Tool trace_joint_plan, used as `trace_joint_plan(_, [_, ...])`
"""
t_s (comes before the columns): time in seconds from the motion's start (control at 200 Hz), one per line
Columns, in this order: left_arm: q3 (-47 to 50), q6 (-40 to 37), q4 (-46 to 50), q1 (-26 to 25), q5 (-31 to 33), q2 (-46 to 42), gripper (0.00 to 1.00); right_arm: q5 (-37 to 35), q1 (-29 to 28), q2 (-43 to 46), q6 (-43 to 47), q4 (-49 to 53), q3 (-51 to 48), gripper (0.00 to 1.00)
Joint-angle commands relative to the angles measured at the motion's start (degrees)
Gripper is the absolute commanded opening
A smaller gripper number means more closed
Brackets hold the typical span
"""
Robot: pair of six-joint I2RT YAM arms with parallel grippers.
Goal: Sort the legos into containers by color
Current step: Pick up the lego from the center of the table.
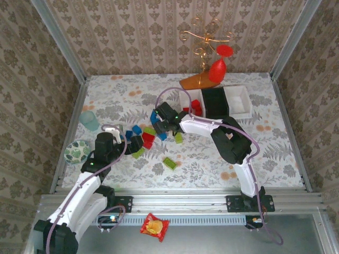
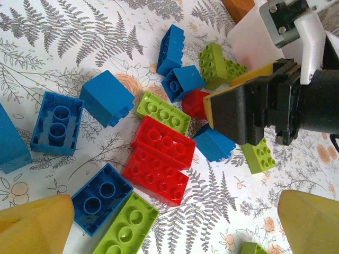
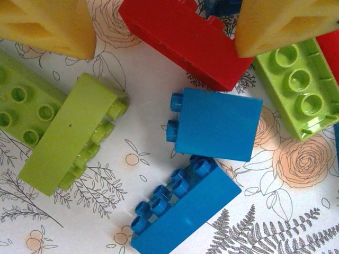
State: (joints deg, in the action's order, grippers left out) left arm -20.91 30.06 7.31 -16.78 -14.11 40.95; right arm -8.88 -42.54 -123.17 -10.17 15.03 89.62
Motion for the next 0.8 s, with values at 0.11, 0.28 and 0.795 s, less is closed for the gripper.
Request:
trace_joint_plan(0.11, [-0.4,1.1,-1.0,0.4,-0.3,1.2,1.00,0.7,2.4,-1.6,-0.3,5.6,1.9,0.67])
trace_joint_plan(0.28, [-0.1,1.4,-2.2,0.4,-0.5,2.2,1.00,1.4,4.7,2.2,-3.1,5.7,-0.2,0.63])
trace_joint_plan(0.795, [1.0,1.7,-3.8,0.4,-0.4,2.9,1.00,6.9,4.7,-1.0,2.2,5.0,1.8,0.61])
